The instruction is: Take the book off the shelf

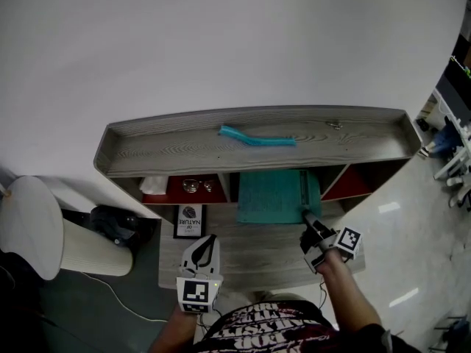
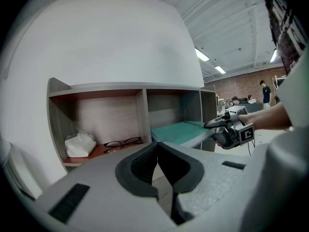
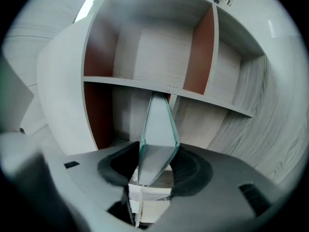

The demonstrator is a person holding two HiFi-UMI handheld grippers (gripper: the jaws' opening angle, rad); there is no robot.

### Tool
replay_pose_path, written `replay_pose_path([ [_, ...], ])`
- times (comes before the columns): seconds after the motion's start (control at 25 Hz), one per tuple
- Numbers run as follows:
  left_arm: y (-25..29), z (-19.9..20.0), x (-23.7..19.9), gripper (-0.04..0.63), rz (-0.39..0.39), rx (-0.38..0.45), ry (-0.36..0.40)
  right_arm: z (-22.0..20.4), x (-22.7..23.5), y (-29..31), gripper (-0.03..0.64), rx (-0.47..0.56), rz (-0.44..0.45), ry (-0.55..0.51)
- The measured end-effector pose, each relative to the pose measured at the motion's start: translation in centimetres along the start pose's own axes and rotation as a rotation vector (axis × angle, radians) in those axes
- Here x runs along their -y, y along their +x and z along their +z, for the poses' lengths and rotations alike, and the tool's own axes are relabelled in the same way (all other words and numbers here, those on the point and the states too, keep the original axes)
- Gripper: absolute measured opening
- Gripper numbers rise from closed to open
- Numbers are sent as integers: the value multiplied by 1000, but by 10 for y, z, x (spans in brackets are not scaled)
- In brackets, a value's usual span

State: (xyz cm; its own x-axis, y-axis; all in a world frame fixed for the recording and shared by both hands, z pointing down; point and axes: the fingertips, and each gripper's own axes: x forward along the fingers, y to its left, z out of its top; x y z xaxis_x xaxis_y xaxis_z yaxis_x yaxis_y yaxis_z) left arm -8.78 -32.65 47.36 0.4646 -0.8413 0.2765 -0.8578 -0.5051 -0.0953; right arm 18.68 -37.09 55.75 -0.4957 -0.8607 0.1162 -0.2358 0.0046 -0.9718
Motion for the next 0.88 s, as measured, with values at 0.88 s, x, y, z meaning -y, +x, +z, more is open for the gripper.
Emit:
replay_pose_path([
  [0.88, -83, -46, 10, 6, -11, -39, 14, -62, 0, -71, 184, 34, 86, 8],
])
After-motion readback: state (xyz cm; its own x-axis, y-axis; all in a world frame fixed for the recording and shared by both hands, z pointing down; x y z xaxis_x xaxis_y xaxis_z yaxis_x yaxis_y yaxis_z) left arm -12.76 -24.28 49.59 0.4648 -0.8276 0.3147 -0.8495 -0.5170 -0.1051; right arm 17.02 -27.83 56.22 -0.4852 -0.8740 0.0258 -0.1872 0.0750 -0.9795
